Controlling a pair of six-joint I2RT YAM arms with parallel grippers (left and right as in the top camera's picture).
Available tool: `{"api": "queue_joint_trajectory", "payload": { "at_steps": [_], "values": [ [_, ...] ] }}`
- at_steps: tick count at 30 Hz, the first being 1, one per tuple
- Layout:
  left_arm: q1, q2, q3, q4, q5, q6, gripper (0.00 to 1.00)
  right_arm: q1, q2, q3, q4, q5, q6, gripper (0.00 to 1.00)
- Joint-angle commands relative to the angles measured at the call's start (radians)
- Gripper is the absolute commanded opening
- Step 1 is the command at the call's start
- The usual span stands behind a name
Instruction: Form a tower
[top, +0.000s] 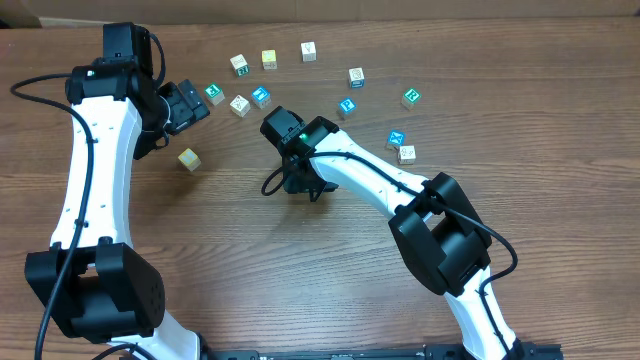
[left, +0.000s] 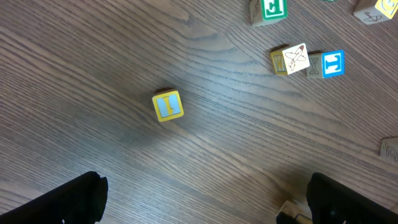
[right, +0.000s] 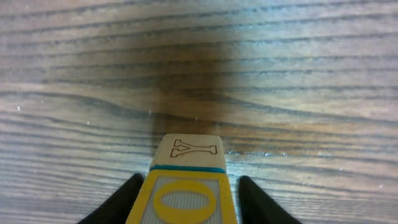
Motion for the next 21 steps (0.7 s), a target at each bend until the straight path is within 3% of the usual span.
{"api": "queue_joint_trajectory", "payload": {
  "at_steps": [1, 10, 13, 21],
  "values": [
    [-0.002, 0.012, 0.0, -0.002, -0.006, 0.019, 1.0, -0.002, 0.001, -0.004, 0.002, 0.022, -0.006, 0.39],
    [-0.002, 0.012, 0.0, -0.002, -0.006, 0.019, 1.0, -0.003, 0.001, -0.004, 0.002, 0.041, -0.013, 0.37],
    [-0.002, 0.012, 0.0, -0.002, -0.006, 0.019, 1.0, -0.003, 0.001, -0.004, 0.005, 0.048, -0.042, 0.3],
    [-0.002, 0.012, 0.0, -0.002, -0.006, 0.019, 0.99, -0.003, 0.001, -0.004, 0.007, 0.048, -0.063, 0.25]
  ]
}}
